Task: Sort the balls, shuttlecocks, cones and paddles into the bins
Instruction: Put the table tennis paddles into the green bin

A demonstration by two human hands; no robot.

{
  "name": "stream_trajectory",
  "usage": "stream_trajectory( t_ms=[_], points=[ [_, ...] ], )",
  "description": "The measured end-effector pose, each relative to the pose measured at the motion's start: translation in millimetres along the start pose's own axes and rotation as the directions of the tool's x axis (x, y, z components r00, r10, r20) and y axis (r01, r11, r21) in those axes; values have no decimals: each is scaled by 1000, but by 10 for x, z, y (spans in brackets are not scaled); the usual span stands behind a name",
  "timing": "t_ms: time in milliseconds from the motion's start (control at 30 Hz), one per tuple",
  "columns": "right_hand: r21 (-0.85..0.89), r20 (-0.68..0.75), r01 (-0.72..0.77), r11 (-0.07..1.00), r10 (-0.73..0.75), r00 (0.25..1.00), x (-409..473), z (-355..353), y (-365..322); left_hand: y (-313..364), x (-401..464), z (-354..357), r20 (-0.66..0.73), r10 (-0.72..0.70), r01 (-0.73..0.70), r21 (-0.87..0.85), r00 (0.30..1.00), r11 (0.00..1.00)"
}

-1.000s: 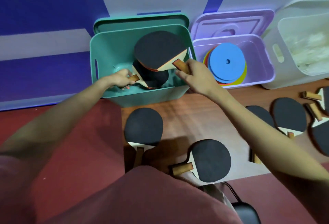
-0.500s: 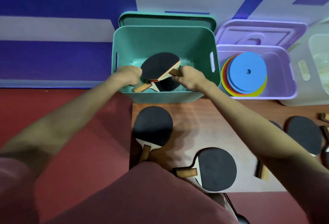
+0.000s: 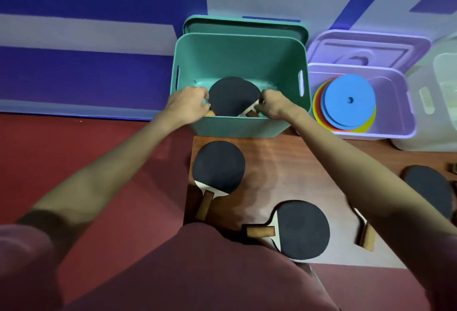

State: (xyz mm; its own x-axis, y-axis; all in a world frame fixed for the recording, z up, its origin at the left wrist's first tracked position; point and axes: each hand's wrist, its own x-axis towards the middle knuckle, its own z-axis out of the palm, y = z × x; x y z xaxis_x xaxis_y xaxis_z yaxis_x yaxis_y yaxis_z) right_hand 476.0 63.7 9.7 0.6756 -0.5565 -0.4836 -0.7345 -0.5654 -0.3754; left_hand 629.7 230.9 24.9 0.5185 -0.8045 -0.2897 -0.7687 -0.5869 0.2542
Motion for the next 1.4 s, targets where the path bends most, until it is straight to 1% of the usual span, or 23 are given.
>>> stream_trajectory(
  t_ms=[100,133,200,233,267,300,333,367,400,433,467,533,567,600,700,800,933,1000,1133,1200,1300,1333,1400],
  points=[
    [69,-216,71,995,-54,975,-171,0,-8,99,-188,28,-93,-34,24,-99,995,995],
    [110,-314,132,985,-92,945,-276,13,-17,131,-264,46,-135,-43,24,-139,990,990],
    [193,-532,291,937,-149,833,-557,94,-26,177,-451,109,-295,-46,-18,-210,954,977],
    [237,-615,358,903,-146,775,-727,164,-17,193,-565,156,-414,-44,-62,-241,909,969],
    [272,-664,403,874,-133,736,-899,251,13,207,-695,214,-533,-47,-114,-265,845,957],
    [299,-679,420,857,-118,724,-1058,364,69,212,-824,295,-618,-53,-161,-285,784,945],
    [326,-671,411,851,-97,735,-1204,486,141,221,-955,387,-669,-59,-195,-299,741,934],
    [356,-648,384,852,-71,758,-1325,617,229,224,-1072,503,-686,-61,-212,-307,725,928],
    [385,-614,341,858,-38,789,-1415,768,336,218,-1177,637,-673,-67,-205,-317,737,926],
    [413,-568,284,865,2,823,-1496,922,451,215,-1276,783,-627,-88,-167,-336,774,927],
    [441,-507,207,873,51,861,-1579,1070,555,213,-1368,934,-550,-128,-95,-358,825,929],
    [474,-364,46,880,148,920,-1749,1343,746,218,-1549,1240,-326,-262,137,-360,909,923],
    [489,-298,-24,872,193,935,-1847,1459,826,232,-1640,1382,-201,-345,264,-342,917,902],
    [503,-241,-87,860,236,941,-1952,1561,888,256,-1731,1510,-100,-413,363,-322,905,874],
    [541,-75,-237,807,327,942,-2211,1845,988,299,-1901,1836,60,-527,524,-244,848,816],
    [563,57,-340,753,374,925,-2368,2094,986,326,-1981,2058,116,-584,595,-199,803,779],
    [623,197,-444,644,420,886,-2492,2211,911,361,-1993,2180,89,-594,600,-179,799,780],
    [689,256,-488,536,450,855,-2497,2256,867,369,-1958,2191,90,-584,590,-170,807,789],
    [782,399,-562,269,478,783,-2439,2328,703,354,-1881,2143,104,-560,570,-169,822,804],
    [776,488,-612,150,473,734,-2388,2356,629,328,-1853,2110,120,-556,569,-192,822,799],
    [753,588,-655,-54,503,634,-2236,2402,545,289,-1855,2044,163,-530,554,-202,832,807],
    [731,615,-677,-88,516,597,-2183,2422,553,285,-1862,2025,175,-511,539,-225,842,811],
    [716,648,-679,-162,516,560,-2118,2398,558,277,-1857,1987,190,-474,510,-280,860,813]
  ],
)
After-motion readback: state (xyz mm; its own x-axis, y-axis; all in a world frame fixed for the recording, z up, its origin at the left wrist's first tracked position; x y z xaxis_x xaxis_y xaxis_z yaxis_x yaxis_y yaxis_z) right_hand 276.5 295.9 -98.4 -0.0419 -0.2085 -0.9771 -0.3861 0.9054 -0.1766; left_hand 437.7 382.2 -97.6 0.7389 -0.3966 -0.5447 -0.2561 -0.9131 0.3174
